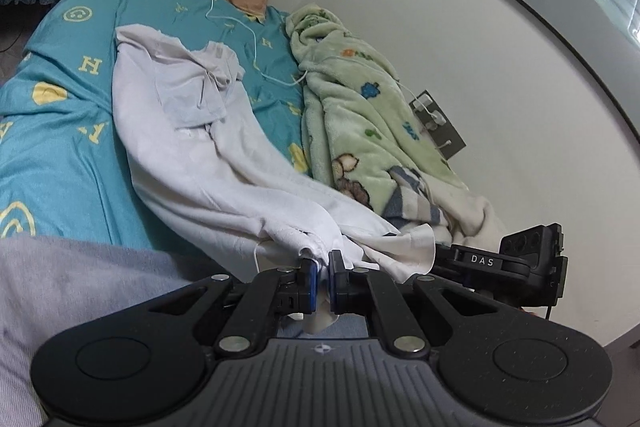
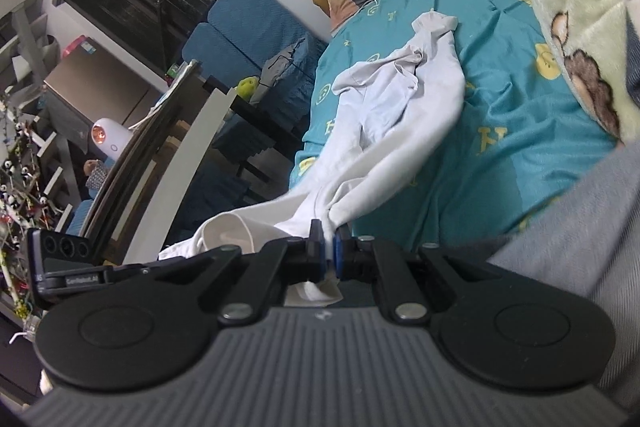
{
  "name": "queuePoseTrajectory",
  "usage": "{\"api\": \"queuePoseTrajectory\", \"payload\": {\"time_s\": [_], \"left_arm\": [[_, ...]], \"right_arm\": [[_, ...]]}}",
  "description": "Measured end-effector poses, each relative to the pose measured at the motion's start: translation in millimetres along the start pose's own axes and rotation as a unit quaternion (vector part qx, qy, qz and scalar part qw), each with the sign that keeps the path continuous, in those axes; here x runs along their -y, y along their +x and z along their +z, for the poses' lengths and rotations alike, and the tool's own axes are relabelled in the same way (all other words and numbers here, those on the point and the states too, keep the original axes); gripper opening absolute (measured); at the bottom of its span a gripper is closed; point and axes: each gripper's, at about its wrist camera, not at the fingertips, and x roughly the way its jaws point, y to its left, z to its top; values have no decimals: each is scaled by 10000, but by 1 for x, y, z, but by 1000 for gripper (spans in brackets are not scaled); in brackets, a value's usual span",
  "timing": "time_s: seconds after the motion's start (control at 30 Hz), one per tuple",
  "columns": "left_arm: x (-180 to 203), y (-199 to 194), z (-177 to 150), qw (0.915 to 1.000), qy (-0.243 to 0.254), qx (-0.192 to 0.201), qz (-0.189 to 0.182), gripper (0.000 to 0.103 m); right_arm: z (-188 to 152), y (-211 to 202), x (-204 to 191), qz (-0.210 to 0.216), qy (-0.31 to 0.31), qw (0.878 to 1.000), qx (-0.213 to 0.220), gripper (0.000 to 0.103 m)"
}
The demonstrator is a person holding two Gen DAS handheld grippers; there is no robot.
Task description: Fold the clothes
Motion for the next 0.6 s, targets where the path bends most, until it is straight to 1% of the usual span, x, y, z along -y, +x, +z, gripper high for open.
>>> {"api": "queuePoseTrajectory", "payload": {"time_s": [0.1, 0.17, 0.27, 0.47, 0.6], "left_arm": [[-6, 13, 22, 9999, -25, 96, -73, 6], [-12, 25, 40, 9999, -31, 168, -2, 6], [-29, 50, 74, 9994, -190, 298, 24, 6], [-74, 102, 141, 9975, -362, 526, 309, 6], [-110, 138, 180, 9955, -459, 635, 525, 6]], "right_arm": [[19, 10, 4, -57, 56, 9999, 94, 8], [35, 20, 7, -78, 129, 9998, 99, 8], [65, 41, 12, -132, 215, 9996, 135, 8], [128, 102, 26, -311, 266, 9991, 70, 8], [161, 153, 40, -511, 304, 9982, -10, 8]]}}
